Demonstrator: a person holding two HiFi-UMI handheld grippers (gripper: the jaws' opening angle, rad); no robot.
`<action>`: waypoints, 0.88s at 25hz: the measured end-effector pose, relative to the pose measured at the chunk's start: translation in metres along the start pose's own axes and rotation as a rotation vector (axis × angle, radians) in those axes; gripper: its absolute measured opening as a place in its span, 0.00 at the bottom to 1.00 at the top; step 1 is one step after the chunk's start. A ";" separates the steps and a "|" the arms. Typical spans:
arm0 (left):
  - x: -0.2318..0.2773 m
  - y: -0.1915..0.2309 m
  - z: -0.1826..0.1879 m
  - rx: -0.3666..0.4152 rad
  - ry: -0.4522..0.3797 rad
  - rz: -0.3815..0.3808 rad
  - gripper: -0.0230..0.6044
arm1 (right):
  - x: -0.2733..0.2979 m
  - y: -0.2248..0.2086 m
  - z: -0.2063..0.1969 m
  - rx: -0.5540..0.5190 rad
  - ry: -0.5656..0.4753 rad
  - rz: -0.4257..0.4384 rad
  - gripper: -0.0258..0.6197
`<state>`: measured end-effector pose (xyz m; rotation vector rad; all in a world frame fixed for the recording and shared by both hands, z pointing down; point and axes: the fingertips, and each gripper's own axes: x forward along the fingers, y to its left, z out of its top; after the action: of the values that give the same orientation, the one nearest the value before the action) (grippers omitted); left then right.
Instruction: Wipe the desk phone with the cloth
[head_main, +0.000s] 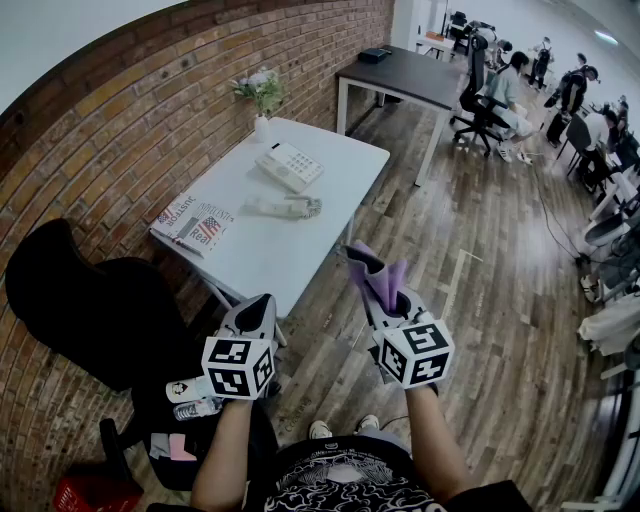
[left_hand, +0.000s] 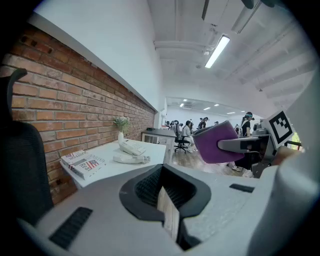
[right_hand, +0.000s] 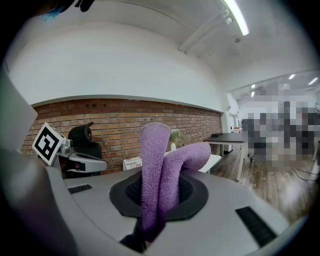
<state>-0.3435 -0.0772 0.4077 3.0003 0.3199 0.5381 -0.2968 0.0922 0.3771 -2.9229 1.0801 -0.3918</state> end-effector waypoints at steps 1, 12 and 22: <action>0.001 0.001 -0.001 0.001 0.001 -0.004 0.05 | 0.001 0.001 -0.002 0.001 0.002 -0.001 0.11; 0.024 -0.008 0.000 0.010 0.010 -0.045 0.05 | 0.007 -0.015 -0.009 0.015 0.019 -0.020 0.11; 0.088 -0.024 0.004 0.016 0.039 -0.017 0.05 | 0.035 -0.080 -0.007 0.029 0.014 0.003 0.11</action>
<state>-0.2660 -0.0352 0.4307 3.0024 0.3542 0.5953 -0.2222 0.1314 0.3991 -2.8973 1.0707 -0.4248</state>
